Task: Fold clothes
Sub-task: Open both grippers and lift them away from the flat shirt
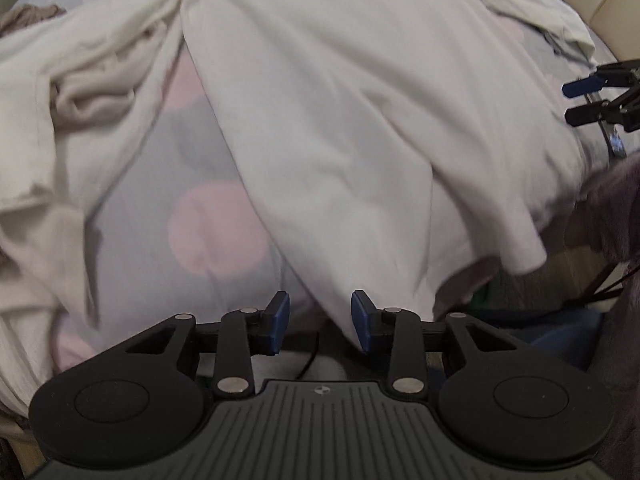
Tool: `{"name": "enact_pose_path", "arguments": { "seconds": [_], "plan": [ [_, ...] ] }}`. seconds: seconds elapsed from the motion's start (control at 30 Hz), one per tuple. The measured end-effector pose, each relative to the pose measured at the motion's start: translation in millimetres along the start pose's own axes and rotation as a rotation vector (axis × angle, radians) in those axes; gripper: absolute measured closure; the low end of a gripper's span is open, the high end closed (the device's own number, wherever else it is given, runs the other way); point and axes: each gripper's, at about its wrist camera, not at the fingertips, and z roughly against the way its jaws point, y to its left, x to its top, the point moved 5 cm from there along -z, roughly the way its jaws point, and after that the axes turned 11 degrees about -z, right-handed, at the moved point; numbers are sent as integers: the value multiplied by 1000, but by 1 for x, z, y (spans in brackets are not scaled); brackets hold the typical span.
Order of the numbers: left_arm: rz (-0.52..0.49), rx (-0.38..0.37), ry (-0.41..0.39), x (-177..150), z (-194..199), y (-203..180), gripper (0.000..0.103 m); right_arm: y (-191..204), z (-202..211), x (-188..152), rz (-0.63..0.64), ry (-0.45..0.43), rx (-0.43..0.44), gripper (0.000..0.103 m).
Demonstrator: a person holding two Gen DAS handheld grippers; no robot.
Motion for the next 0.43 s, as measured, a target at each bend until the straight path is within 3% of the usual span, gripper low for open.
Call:
{"name": "enact_pose_path", "arguments": {
  "seconds": [0.43],
  "plan": [
    [139, -73, -40, -2, -33, 14, 70, -9, 3, -18, 2, 1, -81, 25]
  ]
}}
